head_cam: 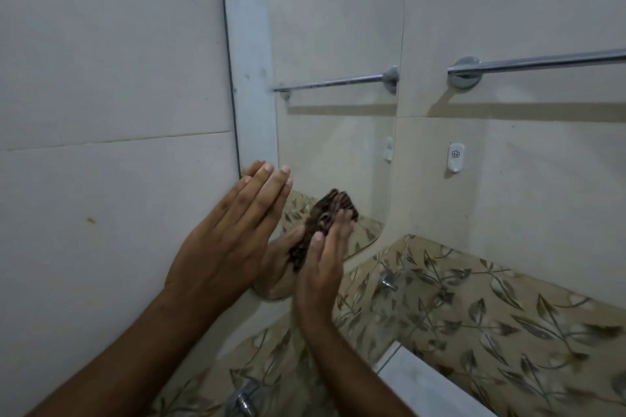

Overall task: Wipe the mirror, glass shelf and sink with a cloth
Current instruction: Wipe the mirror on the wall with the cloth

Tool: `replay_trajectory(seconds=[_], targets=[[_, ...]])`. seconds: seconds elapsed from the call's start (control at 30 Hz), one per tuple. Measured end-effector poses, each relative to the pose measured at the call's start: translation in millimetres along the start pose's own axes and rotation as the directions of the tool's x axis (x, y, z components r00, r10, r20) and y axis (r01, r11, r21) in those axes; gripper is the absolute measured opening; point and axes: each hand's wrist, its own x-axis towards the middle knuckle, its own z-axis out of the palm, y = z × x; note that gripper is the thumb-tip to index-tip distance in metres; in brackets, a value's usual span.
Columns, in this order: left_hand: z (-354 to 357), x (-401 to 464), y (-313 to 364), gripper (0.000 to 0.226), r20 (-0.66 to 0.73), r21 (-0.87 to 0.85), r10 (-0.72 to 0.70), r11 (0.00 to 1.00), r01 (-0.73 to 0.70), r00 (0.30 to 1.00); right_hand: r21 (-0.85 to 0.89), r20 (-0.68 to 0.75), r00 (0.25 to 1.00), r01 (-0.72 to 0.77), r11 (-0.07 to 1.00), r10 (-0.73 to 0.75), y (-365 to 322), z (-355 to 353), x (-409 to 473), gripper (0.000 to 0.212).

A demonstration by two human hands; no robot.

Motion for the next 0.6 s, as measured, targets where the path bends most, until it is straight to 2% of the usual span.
replay_trajectory(seconds=[0.1,0.2,0.3,0.43,0.5,0.6], targets=[[-0.4,-4.0,-0.6,0.051,-0.017,-0.02,-0.093,0.995,0.093,0.996,0.056,0.102,0.977,0.18,0.982,-0.185,-29.8,6.8,-42.6,0.052],[1.4,-5.4,-1.0,0.056,-0.026,-0.035,-0.163,0.986,0.162,0.986,0.083,0.204,0.917,0.331,0.94,-0.341,-43.4,9.7,-59.5,0.055],[2.9,-4.1,1.1,0.058,-0.037,-0.007,-0.194,0.981,0.193,0.98,0.058,0.257,0.858,0.445,0.894,-0.444,-42.4,7.0,-44.6,0.062],[4.6,-2.7,2.5,0.059,-0.004,0.08,-0.225,0.971,0.224,0.974,0.01,0.311,0.737,0.629,0.777,-0.6,-30.8,0.9,-5.9,0.051],[4.9,-2.1,4.9,0.056,0.016,0.111,-0.226,0.969,0.223,0.974,0.003,0.263,0.77,0.602,0.799,-0.581,-22.8,-2.0,15.5,0.05],[1.6,-0.3,6.2,0.054,0.061,0.146,-0.25,0.96,0.239,0.966,-0.008,0.115,0.906,0.411,0.912,-0.407,-10.9,-4.2,51.6,0.051]])
